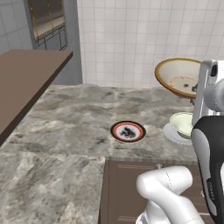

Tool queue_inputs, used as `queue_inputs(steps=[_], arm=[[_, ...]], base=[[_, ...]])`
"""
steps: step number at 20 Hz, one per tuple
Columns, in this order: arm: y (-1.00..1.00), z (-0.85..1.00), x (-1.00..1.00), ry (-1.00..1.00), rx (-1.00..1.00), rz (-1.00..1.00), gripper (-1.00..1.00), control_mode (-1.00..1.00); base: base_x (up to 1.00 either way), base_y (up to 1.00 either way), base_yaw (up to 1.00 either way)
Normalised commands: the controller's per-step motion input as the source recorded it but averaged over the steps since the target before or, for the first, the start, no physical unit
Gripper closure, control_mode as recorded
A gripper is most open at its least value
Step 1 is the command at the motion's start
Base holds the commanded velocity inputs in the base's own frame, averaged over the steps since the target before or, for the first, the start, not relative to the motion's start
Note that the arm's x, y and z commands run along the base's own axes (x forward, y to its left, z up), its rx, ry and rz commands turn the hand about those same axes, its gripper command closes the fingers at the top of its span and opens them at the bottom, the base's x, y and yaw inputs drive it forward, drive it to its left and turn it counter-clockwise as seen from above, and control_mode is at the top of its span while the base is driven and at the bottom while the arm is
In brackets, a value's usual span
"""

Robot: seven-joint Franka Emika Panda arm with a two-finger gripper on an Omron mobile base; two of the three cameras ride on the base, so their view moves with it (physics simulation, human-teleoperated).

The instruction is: Move the bowls from the cabinet to the plates on the dining table.

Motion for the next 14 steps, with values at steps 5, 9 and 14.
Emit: queue_inputs(steps=[5, 9, 14], arm=[[0.19, -0.17, 0.24, 0.03, -0.03, 0.00, 1.00, -1.00], [0.19, -0.22, 0.32, 0.04, -0.02, 0.00, 1.00, -1.00], [0.14, -0.24, 0.39, 0.06, 0.00, 0.00, 1.00, -1.00]], base=[[0.00, 0.00, 0.00], [0.00, 0.00, 0.00], [0.00, 0.00, 0.00]])
